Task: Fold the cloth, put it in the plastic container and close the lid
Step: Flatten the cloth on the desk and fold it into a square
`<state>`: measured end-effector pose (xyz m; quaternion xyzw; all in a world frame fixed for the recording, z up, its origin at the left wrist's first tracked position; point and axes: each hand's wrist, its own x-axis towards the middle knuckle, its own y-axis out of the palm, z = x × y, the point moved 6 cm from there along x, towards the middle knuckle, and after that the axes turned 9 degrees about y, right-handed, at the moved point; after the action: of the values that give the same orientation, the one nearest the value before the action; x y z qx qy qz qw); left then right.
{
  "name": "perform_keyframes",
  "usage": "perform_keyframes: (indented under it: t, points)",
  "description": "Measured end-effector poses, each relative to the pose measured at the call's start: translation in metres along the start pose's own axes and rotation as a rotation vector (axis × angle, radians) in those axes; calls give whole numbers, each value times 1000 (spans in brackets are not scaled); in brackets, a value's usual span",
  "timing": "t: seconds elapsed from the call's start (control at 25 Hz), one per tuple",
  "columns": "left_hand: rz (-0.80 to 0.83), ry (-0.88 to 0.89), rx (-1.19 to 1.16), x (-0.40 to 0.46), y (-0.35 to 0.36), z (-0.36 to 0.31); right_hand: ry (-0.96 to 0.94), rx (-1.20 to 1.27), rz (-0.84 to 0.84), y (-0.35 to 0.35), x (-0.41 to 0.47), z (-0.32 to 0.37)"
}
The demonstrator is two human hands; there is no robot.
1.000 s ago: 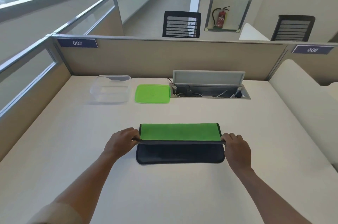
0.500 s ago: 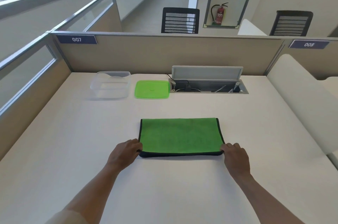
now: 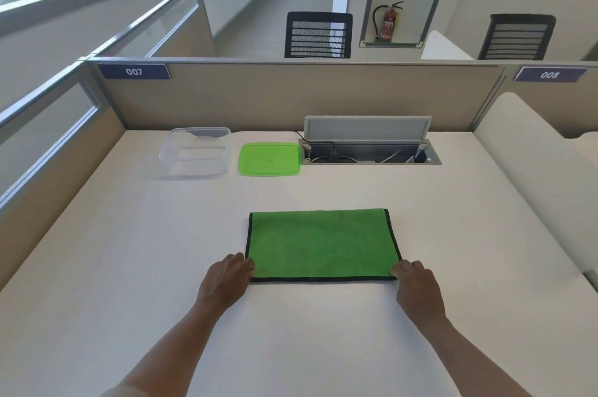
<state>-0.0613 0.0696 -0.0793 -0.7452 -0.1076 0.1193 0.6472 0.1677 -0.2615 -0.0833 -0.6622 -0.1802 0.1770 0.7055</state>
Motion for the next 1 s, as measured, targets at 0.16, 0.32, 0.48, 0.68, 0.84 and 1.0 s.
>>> perform_keyframes:
  t: [0.16, 0.32, 0.48, 0.68, 0.84, 1.0]
  points:
    - [22, -62, -72, 4, 4, 6, 5, 55, -30, -4, 2, 1]
    - [-78, -151, -170, 12, -5, 24, 21, 186, -83, -23, 9, 21]
    - [-88, -336, -304, 42, -16, 49, -77, 341, -80, -37, 10, 98]
    - [78, -379, -448, 85, -15, 66, -185, 550, 114, -29, -1, 208]
    - [146, -353, -492, 108, -9, 71, -202, 606, 285, -17, -10, 272]
    - [140, -364, -522, 119, -4, 75, -170, 439, 331, -3, -15, 301]
